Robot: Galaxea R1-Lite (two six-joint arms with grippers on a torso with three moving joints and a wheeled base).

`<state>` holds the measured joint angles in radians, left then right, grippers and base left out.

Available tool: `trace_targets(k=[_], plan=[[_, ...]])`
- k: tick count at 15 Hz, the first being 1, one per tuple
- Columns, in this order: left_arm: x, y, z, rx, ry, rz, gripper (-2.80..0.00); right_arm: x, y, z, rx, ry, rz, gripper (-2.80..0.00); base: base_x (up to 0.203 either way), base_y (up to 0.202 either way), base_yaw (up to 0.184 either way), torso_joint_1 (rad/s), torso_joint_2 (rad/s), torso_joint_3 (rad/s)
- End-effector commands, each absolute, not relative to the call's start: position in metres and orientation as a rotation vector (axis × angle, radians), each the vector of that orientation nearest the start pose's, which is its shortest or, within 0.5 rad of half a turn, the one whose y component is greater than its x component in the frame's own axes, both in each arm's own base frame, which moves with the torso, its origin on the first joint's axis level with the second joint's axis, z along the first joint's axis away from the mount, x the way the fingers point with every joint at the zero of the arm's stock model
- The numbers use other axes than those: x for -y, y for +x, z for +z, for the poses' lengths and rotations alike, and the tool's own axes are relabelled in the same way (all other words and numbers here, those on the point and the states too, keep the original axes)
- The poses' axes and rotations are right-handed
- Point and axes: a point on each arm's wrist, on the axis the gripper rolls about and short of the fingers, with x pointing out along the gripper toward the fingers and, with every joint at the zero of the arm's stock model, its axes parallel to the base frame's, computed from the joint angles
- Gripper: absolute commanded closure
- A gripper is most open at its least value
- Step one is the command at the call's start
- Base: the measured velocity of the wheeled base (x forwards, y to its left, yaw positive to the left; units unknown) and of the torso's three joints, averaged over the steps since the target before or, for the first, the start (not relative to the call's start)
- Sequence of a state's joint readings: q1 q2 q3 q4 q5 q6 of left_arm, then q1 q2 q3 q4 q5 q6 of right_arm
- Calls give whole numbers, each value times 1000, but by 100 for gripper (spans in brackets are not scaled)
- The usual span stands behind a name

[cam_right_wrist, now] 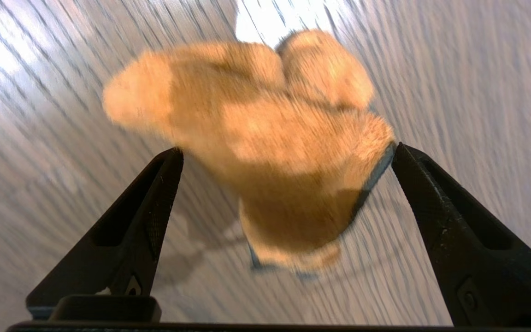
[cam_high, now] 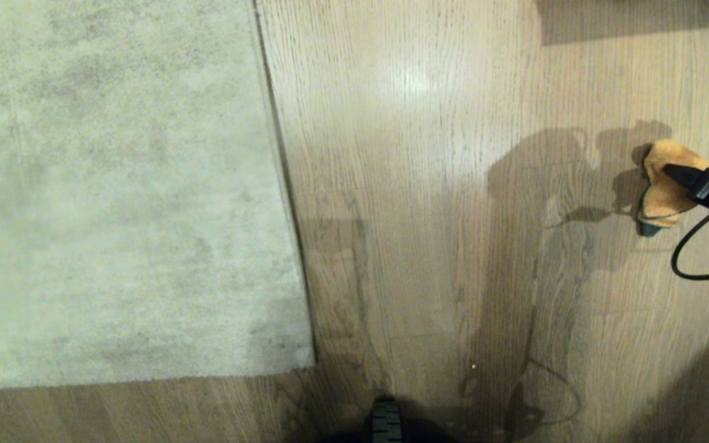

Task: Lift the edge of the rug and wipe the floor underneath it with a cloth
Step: Put down the rag

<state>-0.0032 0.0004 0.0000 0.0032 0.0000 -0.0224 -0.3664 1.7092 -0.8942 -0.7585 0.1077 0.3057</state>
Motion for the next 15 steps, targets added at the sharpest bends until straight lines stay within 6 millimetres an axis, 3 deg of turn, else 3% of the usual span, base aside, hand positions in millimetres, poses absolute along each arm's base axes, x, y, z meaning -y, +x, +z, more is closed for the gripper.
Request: trace_targets(k=[1,5,15], plan=[[0,-23,75,-5,-23,-3,0,106,280,228,8,314,-262,-280,0,0,0,0,0,0],[0,-23,75,-3,-23,-3,0,97,257,232,19,310,-260,-280,0,0,0,0,0,0],[0,-23,75,-5,-23,-4,0,78,211,219,1,308,-263,-280,0,0,0,0,0,0]])
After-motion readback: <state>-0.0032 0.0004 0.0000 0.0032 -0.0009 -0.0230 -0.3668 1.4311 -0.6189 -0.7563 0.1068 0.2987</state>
